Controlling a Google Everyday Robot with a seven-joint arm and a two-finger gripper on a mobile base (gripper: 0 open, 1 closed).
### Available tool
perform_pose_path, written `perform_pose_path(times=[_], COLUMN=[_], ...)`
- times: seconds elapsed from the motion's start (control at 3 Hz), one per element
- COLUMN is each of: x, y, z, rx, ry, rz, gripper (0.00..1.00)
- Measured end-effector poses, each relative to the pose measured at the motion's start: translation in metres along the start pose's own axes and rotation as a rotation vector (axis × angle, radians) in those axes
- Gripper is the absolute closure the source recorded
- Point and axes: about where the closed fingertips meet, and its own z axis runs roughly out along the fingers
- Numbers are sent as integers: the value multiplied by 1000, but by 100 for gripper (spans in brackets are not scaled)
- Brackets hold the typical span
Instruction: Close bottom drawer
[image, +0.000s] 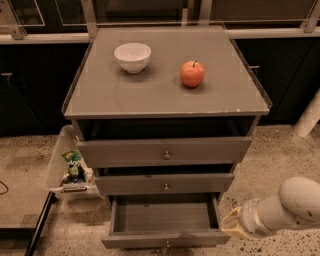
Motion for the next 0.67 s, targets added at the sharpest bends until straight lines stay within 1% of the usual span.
perform_pose_path(times=[0.33, 0.67], x=[32, 64], y=[-6, -15], z=[59, 104], rx=[-2, -2], ry=[-55, -88], rz=[5, -9], gripper=[100, 100])
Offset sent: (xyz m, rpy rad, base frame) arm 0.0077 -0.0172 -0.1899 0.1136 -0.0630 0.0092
